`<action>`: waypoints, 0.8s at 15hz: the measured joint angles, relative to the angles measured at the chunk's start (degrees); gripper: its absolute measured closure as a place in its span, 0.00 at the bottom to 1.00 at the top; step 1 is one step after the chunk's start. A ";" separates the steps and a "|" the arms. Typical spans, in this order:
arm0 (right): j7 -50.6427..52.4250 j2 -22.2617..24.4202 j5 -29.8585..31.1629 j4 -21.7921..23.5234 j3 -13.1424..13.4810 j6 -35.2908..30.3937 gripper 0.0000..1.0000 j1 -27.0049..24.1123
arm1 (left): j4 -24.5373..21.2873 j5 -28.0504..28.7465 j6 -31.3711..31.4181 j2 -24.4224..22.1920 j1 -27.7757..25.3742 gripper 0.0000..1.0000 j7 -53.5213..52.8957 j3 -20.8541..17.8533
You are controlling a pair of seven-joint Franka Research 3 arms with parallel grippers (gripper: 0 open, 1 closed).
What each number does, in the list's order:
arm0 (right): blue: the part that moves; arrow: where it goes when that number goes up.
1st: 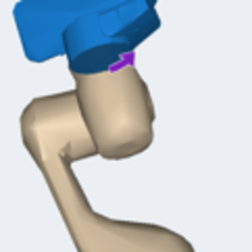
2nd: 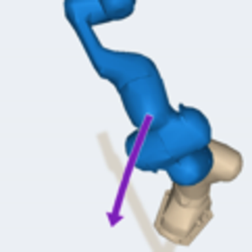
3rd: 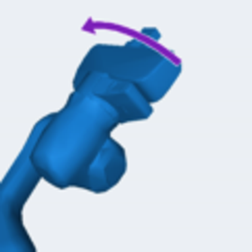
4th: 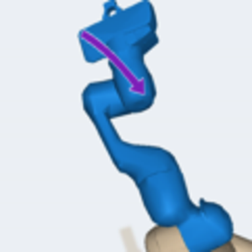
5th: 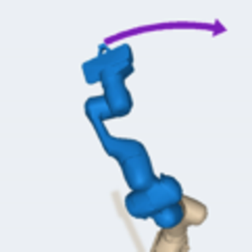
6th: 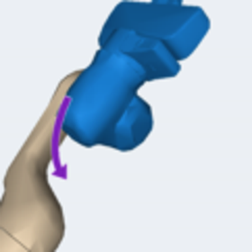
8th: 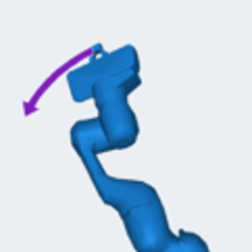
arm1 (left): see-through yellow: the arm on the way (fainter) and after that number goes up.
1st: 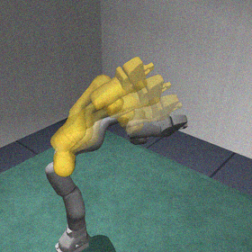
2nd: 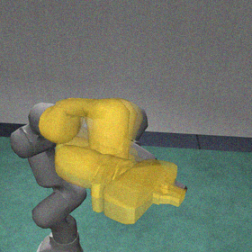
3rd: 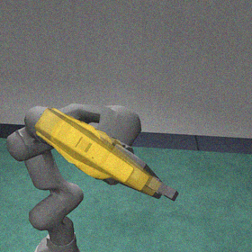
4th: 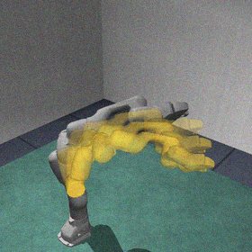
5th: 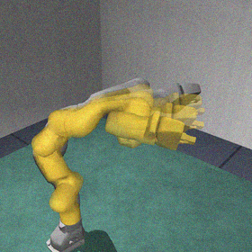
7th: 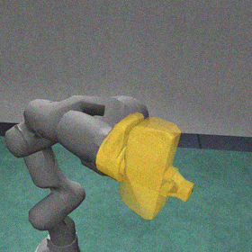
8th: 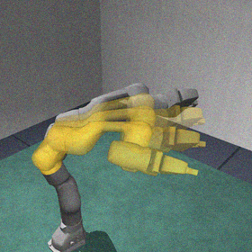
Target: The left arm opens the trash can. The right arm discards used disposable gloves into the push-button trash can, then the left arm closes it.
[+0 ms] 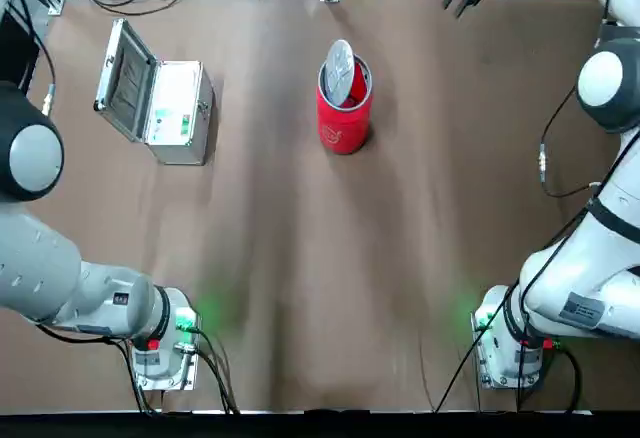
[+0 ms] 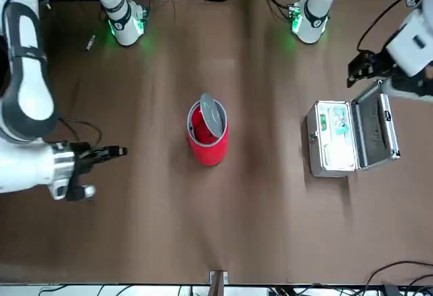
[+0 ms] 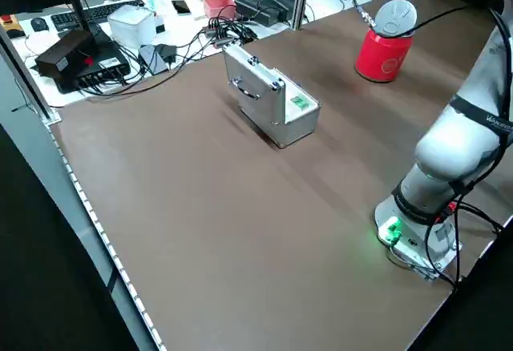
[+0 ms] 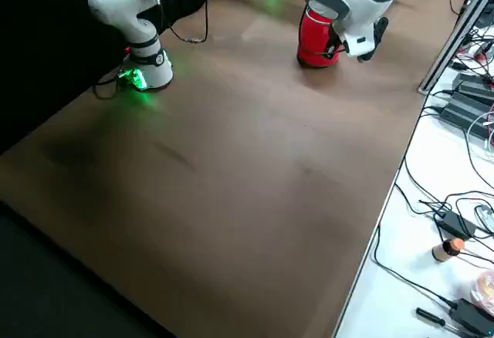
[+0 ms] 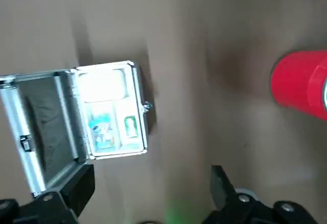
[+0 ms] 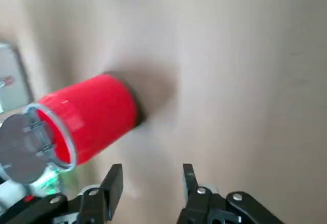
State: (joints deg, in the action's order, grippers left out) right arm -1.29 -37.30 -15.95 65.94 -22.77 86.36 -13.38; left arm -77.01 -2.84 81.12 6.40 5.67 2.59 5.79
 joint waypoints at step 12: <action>-0.05 10.75 20.94 -0.95 0.02 -0.51 0.02 -3.81 | -0.09 -3.09 8.25 8.32 13.56 0.90 30.54 7.75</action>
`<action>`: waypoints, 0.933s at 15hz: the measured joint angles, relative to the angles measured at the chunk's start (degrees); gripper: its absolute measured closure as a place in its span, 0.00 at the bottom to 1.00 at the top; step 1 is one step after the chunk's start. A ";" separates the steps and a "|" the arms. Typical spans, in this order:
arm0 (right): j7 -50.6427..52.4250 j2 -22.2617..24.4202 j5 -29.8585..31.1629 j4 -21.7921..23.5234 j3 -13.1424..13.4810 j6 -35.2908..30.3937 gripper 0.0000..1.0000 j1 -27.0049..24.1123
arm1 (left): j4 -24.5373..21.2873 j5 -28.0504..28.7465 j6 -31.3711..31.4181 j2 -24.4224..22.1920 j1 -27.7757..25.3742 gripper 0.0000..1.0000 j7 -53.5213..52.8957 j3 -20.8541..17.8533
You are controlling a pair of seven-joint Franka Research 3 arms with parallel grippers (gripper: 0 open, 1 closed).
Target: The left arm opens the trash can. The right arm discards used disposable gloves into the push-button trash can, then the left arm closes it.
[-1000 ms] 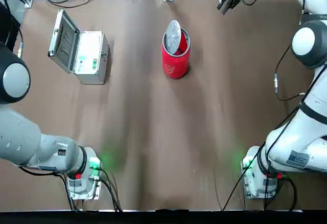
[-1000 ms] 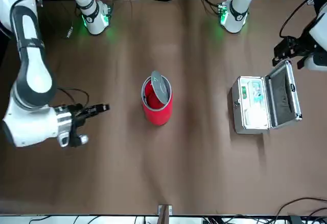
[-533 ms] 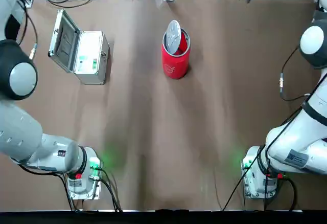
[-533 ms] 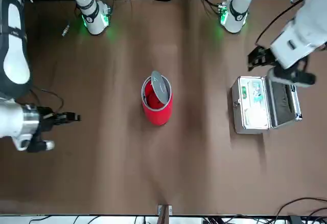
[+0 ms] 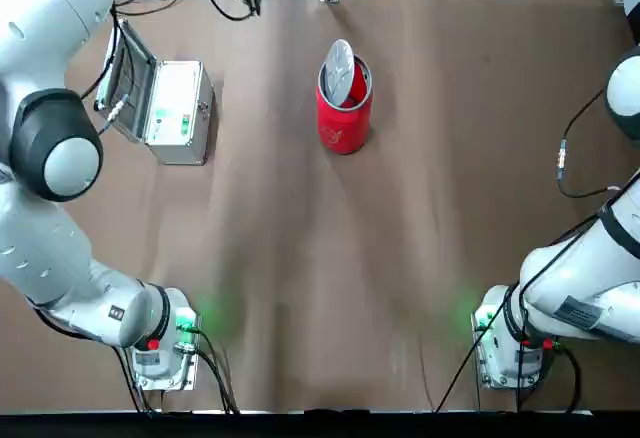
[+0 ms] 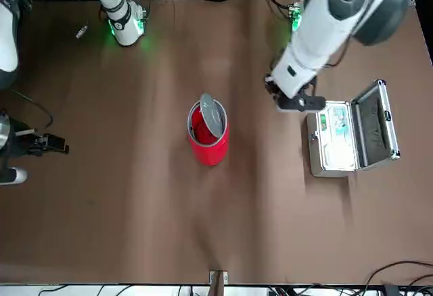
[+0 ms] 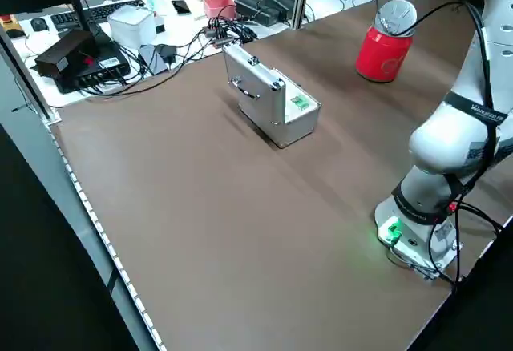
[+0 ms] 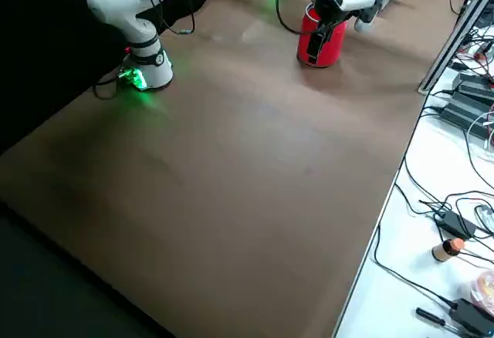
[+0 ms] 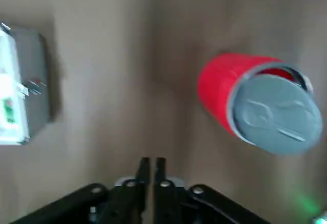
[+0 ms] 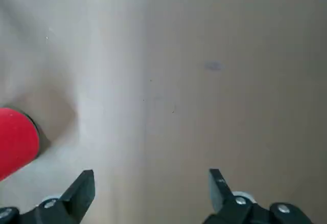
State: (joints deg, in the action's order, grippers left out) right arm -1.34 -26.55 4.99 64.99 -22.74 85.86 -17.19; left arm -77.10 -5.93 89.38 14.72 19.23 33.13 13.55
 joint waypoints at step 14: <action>1.25 11.19 -3.43 5.09 26.07 0.30 0.02 19.41 | -0.04 -11.04 28.07 12.22 11.58 0.99 15.93 0.33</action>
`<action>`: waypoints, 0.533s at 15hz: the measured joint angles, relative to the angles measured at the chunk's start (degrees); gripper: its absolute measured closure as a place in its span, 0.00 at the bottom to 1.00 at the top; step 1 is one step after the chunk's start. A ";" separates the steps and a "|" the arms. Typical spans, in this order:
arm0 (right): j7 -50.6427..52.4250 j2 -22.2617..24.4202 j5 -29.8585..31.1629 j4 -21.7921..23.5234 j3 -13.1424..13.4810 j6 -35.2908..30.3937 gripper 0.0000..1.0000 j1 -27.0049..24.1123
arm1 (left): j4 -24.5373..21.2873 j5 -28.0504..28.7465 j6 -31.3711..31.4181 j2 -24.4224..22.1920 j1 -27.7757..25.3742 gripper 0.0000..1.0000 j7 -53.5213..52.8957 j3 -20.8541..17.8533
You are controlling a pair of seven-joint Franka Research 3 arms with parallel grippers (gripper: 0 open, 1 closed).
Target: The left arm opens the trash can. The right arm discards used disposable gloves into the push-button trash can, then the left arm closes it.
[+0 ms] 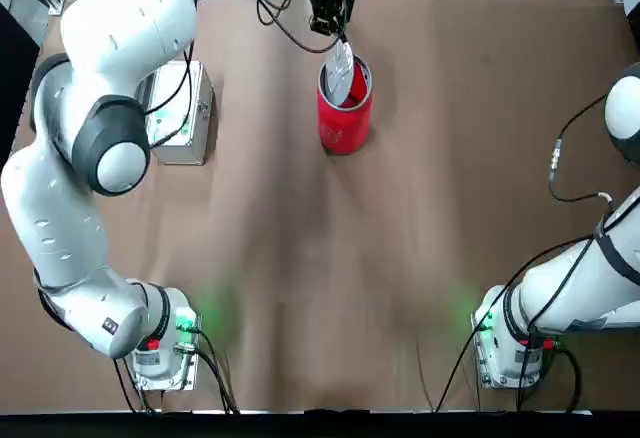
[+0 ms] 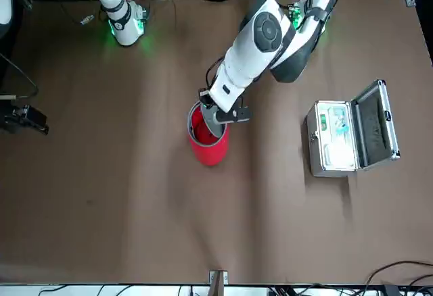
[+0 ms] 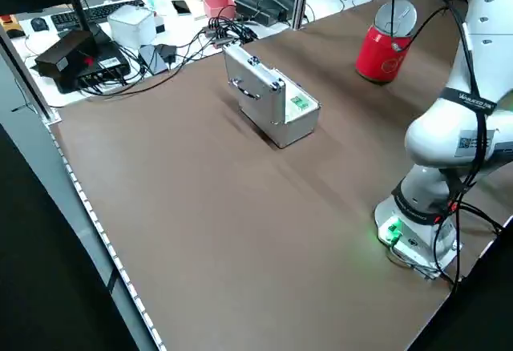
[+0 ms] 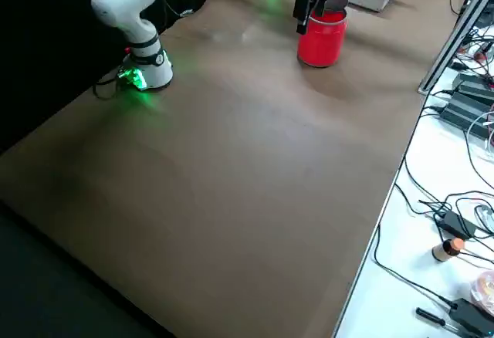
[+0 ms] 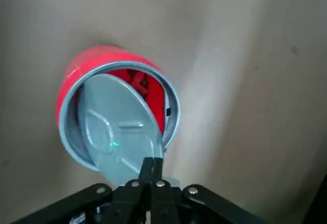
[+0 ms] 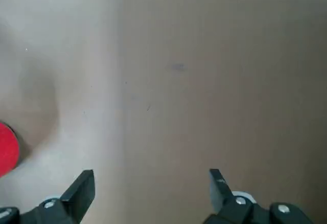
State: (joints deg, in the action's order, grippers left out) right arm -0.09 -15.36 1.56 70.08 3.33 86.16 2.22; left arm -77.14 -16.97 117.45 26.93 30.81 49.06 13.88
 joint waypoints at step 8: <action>1.31 10.89 -1.17 15.98 1.91 7.85 0.02 1.51 | 0.01 0.13 1.71 1.53 1.07 0.99 0.01 0.01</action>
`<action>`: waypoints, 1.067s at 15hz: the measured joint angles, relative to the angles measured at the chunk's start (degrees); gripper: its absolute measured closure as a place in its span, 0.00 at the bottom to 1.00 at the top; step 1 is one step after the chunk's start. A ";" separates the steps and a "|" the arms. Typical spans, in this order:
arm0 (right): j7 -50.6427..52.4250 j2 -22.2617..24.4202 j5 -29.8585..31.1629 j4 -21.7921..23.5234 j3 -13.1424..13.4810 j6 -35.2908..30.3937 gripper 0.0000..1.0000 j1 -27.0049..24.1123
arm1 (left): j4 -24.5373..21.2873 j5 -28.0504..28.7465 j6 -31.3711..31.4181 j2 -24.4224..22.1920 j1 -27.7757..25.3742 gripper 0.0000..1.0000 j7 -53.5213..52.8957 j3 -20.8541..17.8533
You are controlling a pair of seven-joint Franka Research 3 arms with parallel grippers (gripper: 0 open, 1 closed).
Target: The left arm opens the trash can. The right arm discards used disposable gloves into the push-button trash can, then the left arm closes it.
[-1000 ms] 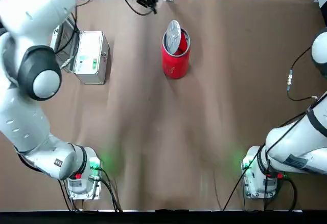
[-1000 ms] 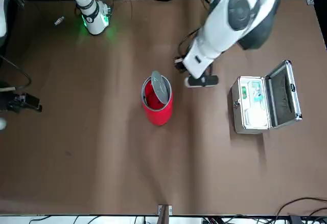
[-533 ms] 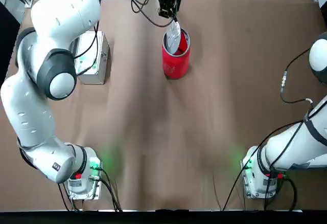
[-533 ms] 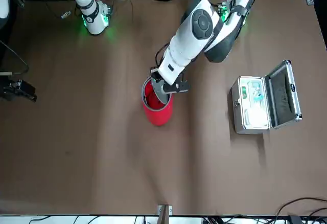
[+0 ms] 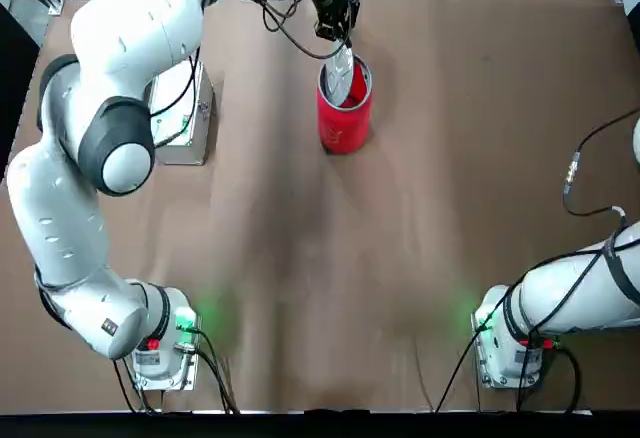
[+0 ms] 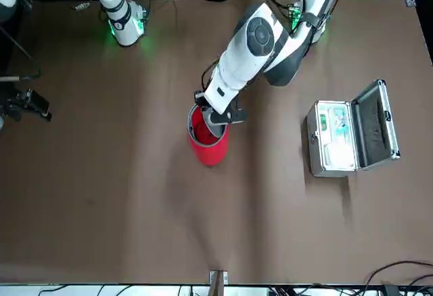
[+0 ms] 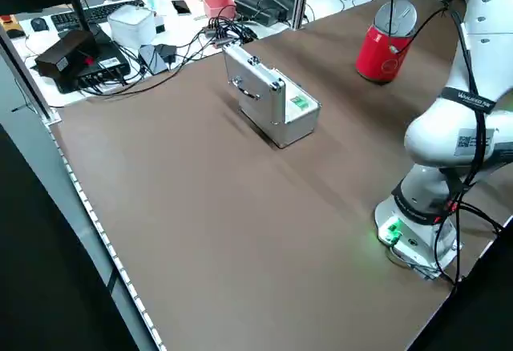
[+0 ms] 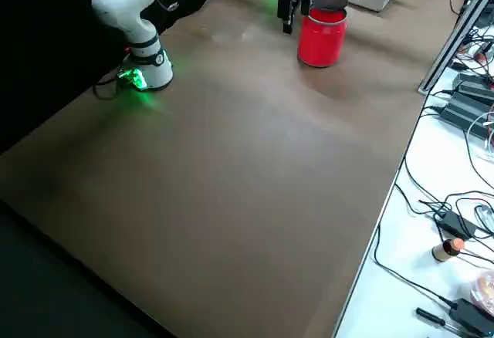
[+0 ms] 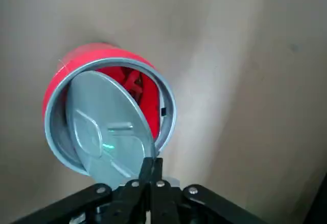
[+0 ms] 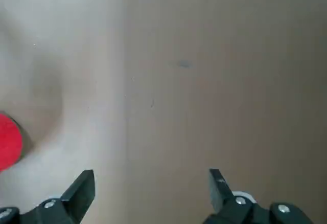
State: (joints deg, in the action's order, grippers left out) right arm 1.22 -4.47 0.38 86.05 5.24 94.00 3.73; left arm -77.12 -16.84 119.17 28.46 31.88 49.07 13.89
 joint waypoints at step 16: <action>-1.02 1.31 -0.04 -2.16 0.45 -4.63 0.02 0.58 | 0.01 5.02 0.63 3.67 3.48 0.99 0.41 -0.28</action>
State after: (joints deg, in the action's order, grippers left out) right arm 0.20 -3.16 0.34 83.90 5.69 89.37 4.30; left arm -77.11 -11.83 119.79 32.13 35.37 49.49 13.61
